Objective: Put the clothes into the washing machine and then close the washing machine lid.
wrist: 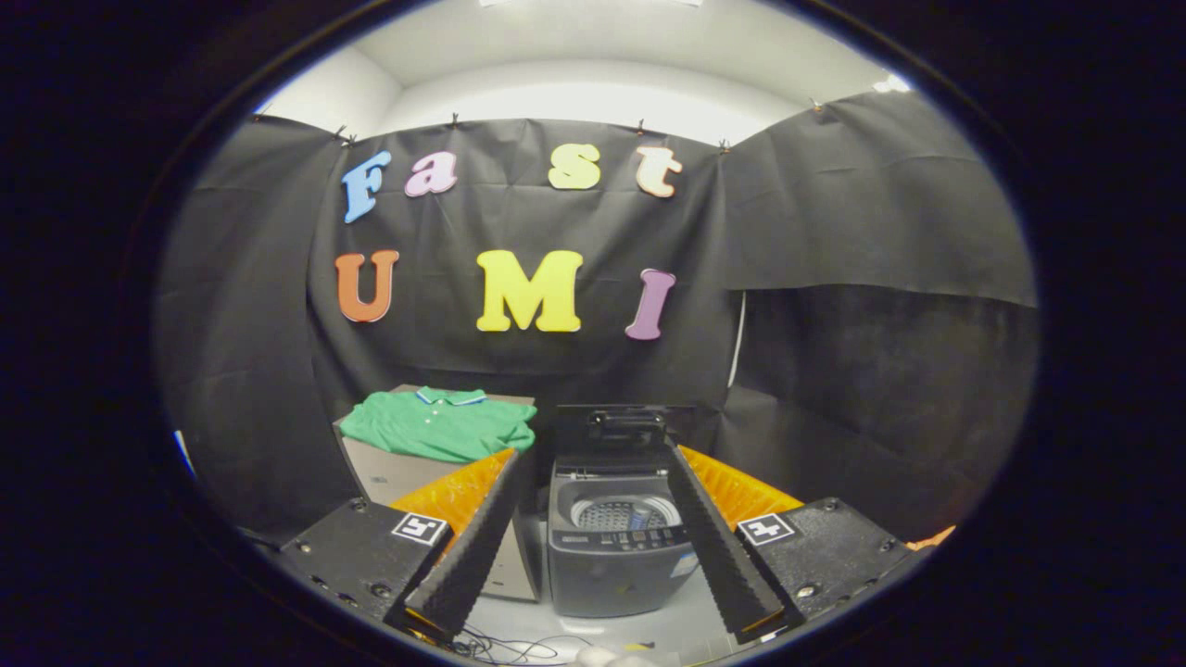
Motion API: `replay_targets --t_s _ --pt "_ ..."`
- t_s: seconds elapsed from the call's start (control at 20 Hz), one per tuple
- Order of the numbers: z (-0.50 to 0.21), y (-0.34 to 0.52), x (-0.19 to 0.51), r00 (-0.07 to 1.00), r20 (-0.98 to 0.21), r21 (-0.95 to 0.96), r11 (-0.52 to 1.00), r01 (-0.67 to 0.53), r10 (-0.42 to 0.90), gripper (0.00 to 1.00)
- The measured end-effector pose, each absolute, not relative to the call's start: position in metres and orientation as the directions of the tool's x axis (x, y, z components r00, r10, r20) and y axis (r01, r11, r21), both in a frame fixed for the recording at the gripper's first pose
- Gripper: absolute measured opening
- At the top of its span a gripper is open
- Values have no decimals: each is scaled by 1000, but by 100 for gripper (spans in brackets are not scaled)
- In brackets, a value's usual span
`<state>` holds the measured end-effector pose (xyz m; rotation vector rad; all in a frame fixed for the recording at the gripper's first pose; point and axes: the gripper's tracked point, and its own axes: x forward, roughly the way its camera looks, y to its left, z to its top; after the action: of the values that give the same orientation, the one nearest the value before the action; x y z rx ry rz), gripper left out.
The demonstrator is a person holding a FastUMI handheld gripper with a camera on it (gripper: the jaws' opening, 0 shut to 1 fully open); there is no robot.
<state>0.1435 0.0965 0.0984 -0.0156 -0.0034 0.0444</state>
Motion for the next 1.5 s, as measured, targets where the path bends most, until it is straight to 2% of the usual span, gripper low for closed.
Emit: replay_targets --t_s 0.55,0.85,1.0,1.5 --pt "153 244 301 954 31 -27 955 -297 297 99" --pt "154 330 385 916 -16 -11 916 -401 401 99" --pt "136 362 417 902 -81 14 905 -425 424 99" --pt "25 419 502 842 -381 39 916 -399 382 98"
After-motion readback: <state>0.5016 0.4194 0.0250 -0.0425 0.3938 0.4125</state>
